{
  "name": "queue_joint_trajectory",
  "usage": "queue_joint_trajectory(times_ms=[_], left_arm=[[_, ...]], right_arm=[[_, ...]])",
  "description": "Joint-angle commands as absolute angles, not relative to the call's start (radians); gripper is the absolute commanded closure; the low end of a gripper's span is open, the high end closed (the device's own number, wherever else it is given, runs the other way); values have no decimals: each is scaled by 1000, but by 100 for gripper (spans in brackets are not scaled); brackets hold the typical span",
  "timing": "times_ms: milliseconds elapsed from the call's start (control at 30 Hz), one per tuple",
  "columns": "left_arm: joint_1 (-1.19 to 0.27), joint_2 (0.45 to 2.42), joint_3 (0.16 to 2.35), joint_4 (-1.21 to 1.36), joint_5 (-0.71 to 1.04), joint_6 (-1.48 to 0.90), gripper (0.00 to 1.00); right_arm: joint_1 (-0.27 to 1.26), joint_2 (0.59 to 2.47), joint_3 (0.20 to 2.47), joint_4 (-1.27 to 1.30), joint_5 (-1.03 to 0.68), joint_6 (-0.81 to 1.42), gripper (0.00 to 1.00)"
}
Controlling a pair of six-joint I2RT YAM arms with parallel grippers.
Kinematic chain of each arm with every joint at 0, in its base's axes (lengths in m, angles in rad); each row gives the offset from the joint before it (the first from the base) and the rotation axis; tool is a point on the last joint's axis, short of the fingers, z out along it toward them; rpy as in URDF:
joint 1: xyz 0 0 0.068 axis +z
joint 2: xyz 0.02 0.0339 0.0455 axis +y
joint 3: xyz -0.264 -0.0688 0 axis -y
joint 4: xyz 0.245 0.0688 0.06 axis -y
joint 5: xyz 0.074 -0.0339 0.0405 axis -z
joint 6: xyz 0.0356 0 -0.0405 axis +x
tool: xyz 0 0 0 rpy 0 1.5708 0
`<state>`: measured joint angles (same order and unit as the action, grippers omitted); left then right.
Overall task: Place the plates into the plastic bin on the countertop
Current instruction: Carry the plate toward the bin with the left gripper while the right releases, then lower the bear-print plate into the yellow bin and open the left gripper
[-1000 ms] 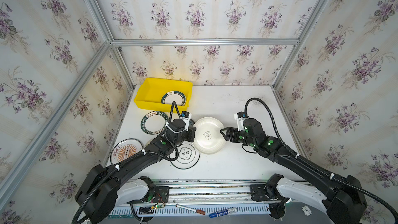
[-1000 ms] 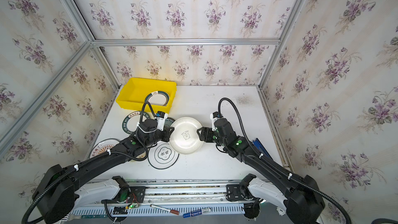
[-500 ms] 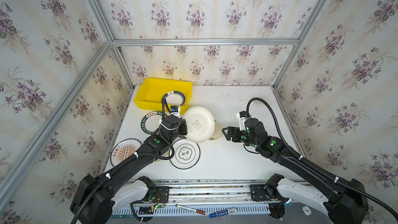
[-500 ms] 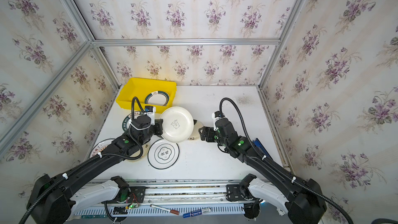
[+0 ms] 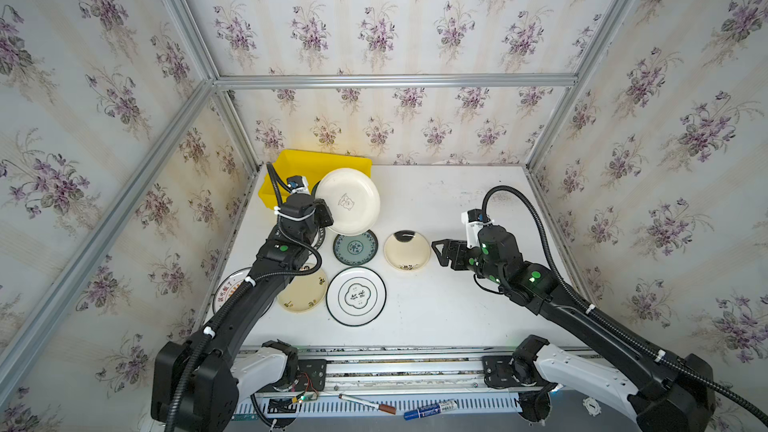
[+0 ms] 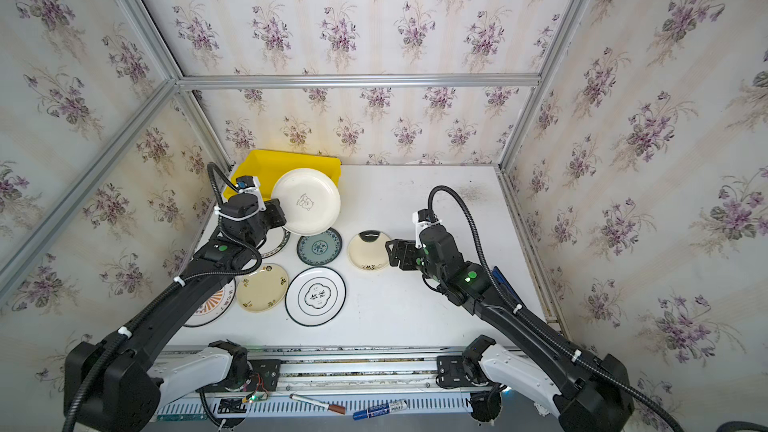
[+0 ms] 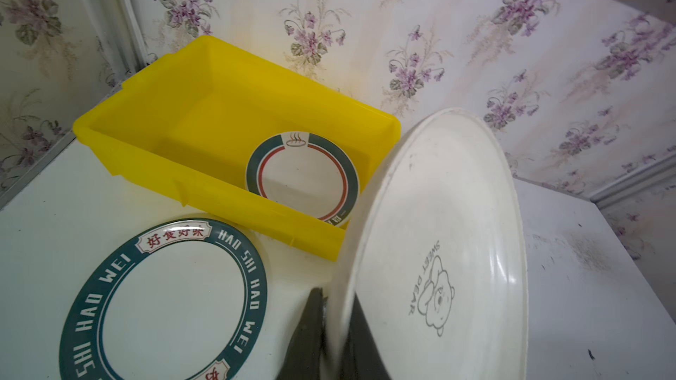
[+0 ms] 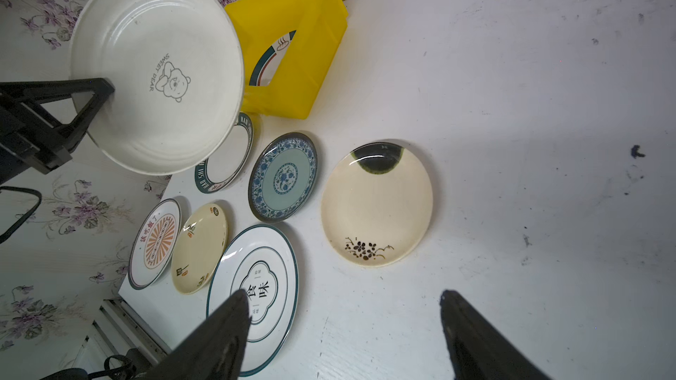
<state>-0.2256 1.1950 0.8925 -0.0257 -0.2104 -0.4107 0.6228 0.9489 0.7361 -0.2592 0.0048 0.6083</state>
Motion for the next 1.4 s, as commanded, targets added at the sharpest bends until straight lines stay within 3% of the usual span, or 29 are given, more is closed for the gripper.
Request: queue_joint_trajectory(times_ms=[0,700,1233,1267,1333,1367], left_arm=[[-200,1278,961,49,-148,-435,100],[-38,1847,1501,-144,-176,-373,100],[-36,2047,1665,-295,-146,-346,100],[-36,2051,1672,-300,-148,-347,98],[-35,2058,1686,-311,-155,-346,73],[-35,2059,1692,-318,-154,-341,70]], right_arm=[[625,940,732,-257,23,597,16],[622,1012,757,-242,112,482,13],[583,1109,751,-217,117,429,9],[577,1112,752,-213,111,428,9],[562,1115,753,-207,106,429,9],[554,1115,755,-205,102,432,9]])
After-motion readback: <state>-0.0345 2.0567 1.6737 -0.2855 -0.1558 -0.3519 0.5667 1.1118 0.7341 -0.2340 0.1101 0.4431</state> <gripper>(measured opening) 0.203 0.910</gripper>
